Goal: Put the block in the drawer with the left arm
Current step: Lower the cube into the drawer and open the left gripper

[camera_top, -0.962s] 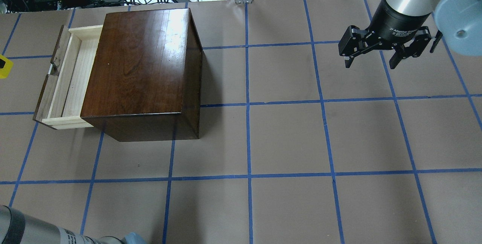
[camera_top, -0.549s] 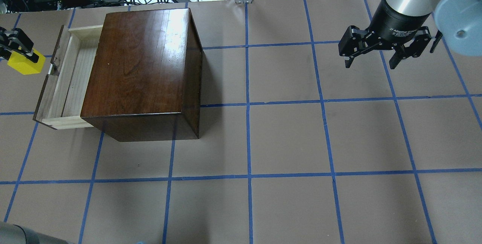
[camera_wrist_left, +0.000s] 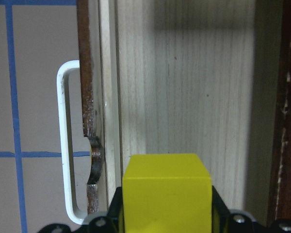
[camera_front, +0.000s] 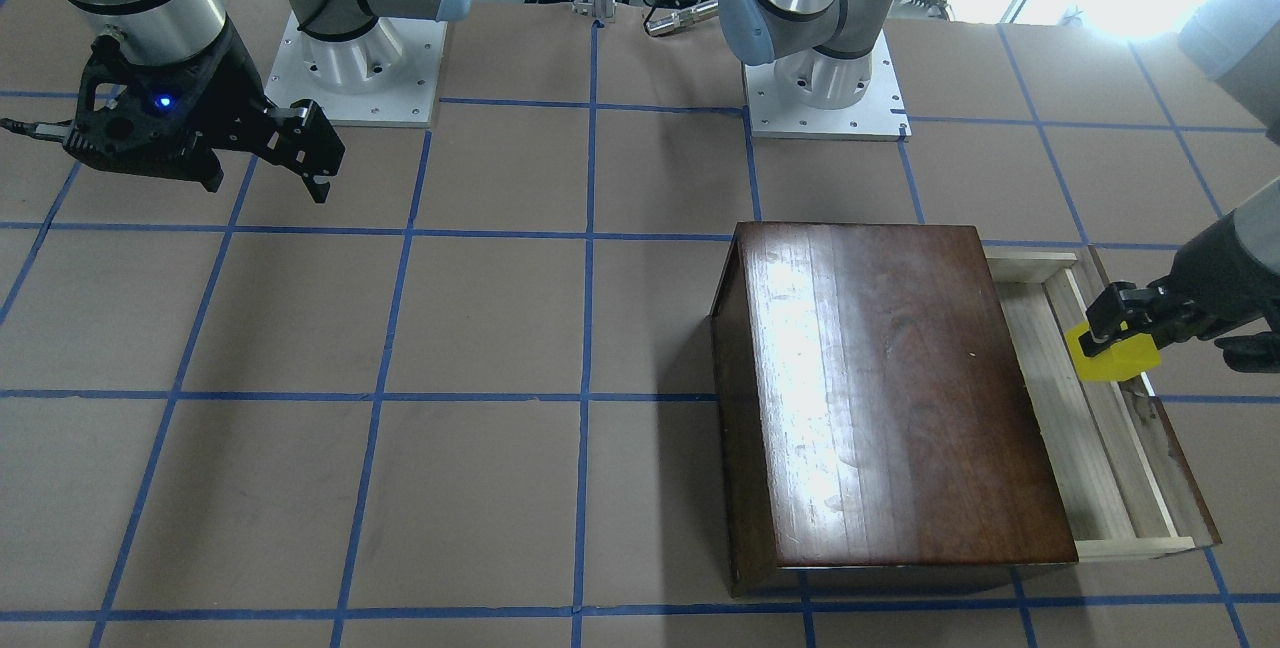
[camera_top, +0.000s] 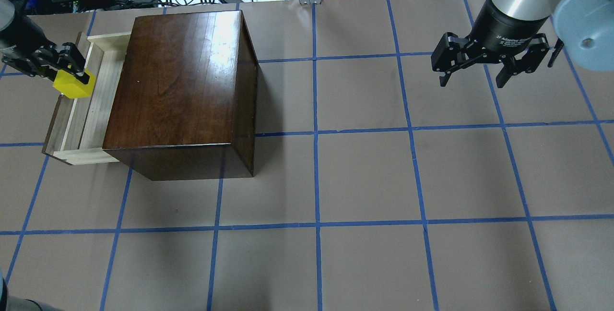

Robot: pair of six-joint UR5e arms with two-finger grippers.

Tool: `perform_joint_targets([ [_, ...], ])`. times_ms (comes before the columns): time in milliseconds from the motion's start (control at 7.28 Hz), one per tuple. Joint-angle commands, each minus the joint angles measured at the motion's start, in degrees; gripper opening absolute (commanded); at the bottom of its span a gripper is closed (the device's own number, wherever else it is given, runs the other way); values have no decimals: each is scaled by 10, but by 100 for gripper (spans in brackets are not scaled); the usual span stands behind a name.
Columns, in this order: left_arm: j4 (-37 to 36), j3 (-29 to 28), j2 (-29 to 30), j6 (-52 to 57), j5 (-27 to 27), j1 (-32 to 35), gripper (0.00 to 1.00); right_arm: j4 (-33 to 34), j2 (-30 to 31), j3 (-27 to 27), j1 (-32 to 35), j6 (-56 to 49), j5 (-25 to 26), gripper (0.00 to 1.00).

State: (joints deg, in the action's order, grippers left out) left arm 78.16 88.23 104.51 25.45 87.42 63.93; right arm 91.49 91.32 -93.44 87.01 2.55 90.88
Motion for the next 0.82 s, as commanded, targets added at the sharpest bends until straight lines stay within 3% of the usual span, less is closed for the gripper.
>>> perform_joint_targets([
  [0, -40, 33, 7, -1, -2, 3, 33, 0, 0, 0, 0, 0, 0, 100],
  [275, -53, 37, 13, 0, -1, 2, 39, 0, 0, 0, 0, 0, 0, 100],
  [412, -54, 37, 14, 0, -3, 3, 90, 0, 0, 0, 0, 0, 0, 100],
  [549, -53, 37, 13, 0, -20, 1, 100, 0, 0, 0, 0, 0, 0, 100],
  [687, -53, 35, 11, -1, -22, 2, 100, 0, 0, 0, 0, 0, 0, 100],
])
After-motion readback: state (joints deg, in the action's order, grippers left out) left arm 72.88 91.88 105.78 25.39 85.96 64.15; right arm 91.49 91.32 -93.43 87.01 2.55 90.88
